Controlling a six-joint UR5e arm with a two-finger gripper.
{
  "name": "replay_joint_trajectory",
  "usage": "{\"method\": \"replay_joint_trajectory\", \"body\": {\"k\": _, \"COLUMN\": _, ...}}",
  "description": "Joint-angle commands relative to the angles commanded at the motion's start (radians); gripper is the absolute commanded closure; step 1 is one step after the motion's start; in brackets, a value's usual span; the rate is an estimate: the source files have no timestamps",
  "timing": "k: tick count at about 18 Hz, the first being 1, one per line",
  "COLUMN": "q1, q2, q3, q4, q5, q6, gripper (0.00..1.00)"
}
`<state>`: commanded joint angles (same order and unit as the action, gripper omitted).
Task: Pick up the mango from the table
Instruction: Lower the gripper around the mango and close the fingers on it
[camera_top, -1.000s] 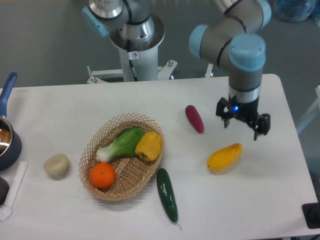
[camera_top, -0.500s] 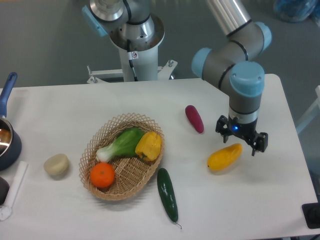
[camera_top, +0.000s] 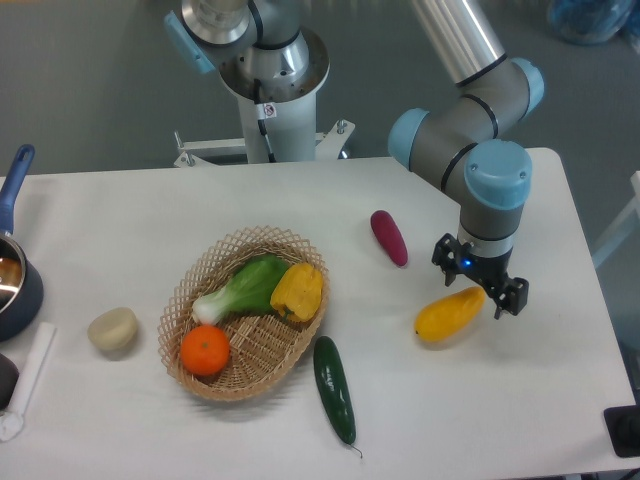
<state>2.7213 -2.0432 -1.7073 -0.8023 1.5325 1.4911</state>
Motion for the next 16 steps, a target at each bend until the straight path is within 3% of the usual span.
{"method": "replay_joint_trajectory", "body": {"k": 16, "q1": -0.012, "q2": -0.046, "q3": -0.003, "q4": 0.006, "q5": 0.000, "q6": -0.006, "gripper": 0.00}}
